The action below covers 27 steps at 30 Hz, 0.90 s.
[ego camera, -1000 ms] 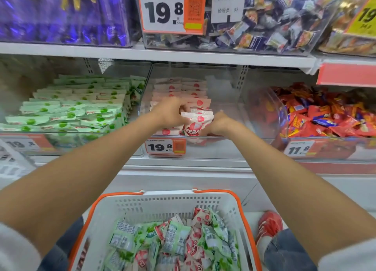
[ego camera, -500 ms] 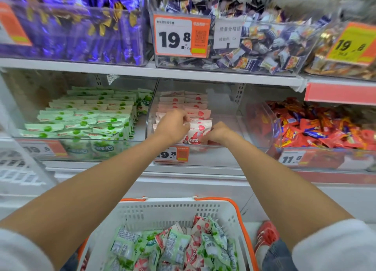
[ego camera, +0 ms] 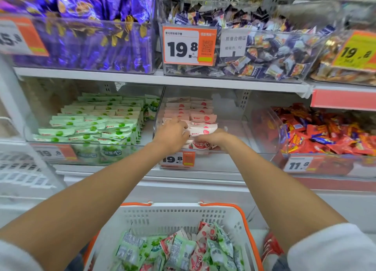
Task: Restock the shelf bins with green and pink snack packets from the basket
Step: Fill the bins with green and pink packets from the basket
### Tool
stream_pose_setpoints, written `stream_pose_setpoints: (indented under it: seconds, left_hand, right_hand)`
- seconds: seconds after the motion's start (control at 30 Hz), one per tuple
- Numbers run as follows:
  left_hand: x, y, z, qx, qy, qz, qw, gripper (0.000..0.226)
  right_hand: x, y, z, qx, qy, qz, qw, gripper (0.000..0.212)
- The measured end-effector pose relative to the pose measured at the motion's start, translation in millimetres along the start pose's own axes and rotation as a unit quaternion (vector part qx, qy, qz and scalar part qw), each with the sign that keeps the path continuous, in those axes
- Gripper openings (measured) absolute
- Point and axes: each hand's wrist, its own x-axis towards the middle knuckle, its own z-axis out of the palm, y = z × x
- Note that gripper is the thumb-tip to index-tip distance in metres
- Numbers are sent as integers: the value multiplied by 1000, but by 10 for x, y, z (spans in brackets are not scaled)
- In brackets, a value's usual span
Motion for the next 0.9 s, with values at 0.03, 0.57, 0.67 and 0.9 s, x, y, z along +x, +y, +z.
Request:
stream_pose_setpoints:
  seconds: [0.03,0.57,0.67,0.9]
  left_hand:
    - [-8,9,0,-10,5,-5,1000,36]
    - [-1512,11,416,-97,-172,-126,972,13]
    - [-1848,-327,768,-87,-284,-146,944,21]
    - [-2025,-778,1368,-70,-351,-188,915,30]
  right_hand:
    - [-6,3,-14,10,0,-1,1000,64]
    - [-1123,964,917,-215,73,-210,951,14]
    - [-1039,1587,1403,-250,-58,-111,960,22]
    - [-741,2337,2001,-335,-139,-42,931,22]
